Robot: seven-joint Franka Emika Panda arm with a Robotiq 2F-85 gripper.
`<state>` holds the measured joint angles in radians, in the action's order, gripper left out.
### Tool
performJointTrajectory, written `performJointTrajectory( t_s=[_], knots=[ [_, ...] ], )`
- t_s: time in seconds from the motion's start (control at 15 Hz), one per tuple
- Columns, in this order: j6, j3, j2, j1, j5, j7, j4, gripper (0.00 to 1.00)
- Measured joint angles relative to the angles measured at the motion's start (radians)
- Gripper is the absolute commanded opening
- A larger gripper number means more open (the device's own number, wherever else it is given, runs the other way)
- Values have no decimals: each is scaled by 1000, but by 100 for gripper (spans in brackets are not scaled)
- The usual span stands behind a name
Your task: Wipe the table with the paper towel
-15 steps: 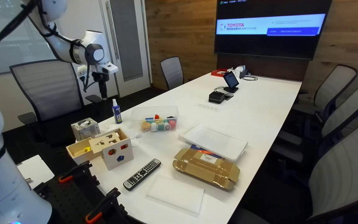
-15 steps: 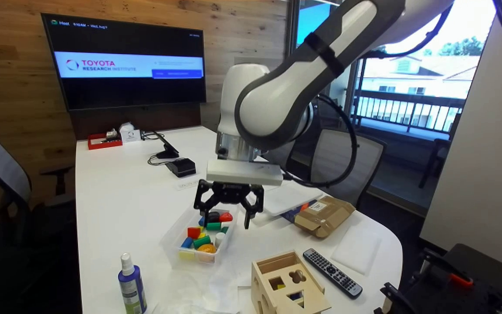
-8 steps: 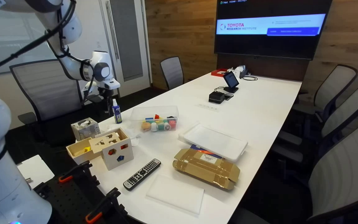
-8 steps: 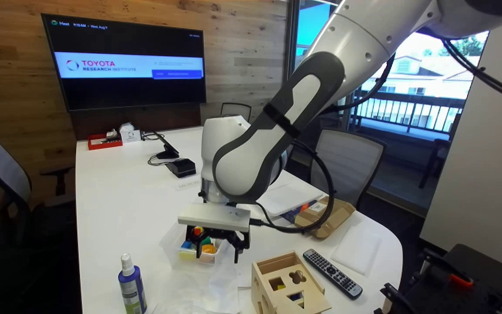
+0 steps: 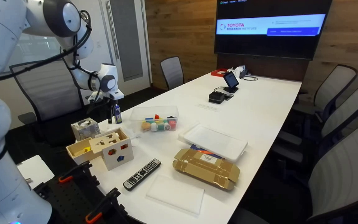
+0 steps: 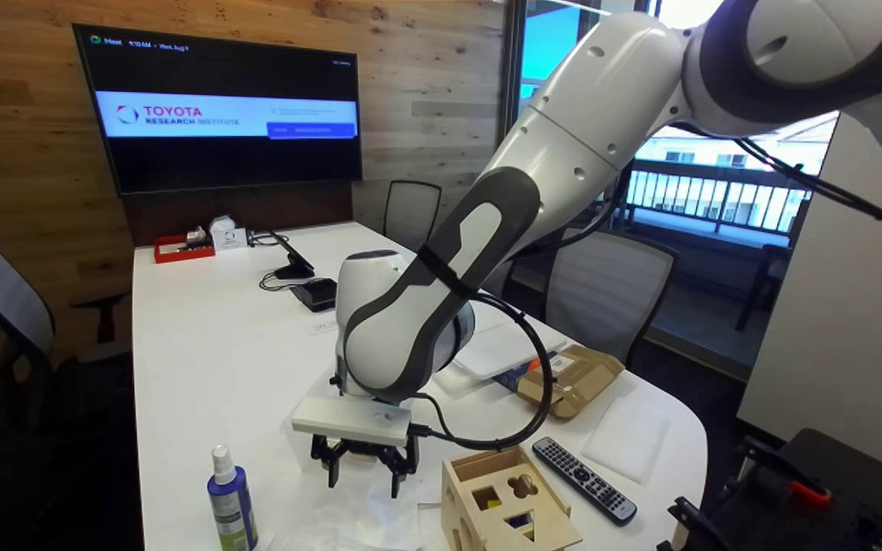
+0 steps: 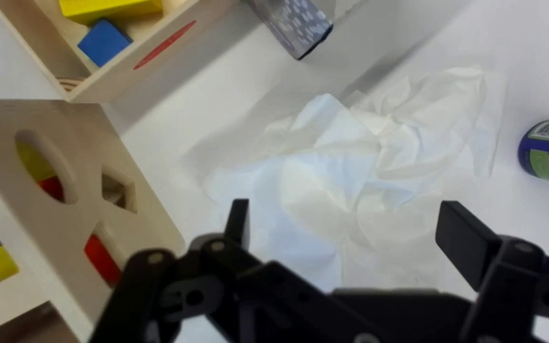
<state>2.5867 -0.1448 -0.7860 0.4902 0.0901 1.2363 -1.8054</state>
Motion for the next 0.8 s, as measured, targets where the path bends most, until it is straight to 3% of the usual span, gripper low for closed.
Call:
performJointTrajectory(
  t_s=[0.47, 0.8],
  knots=[
    [-3, -26, -193, 5, 30, -52, 169, 100],
    [-16, -6, -295, 24, 32, -51, 272, 100]
  ],
)
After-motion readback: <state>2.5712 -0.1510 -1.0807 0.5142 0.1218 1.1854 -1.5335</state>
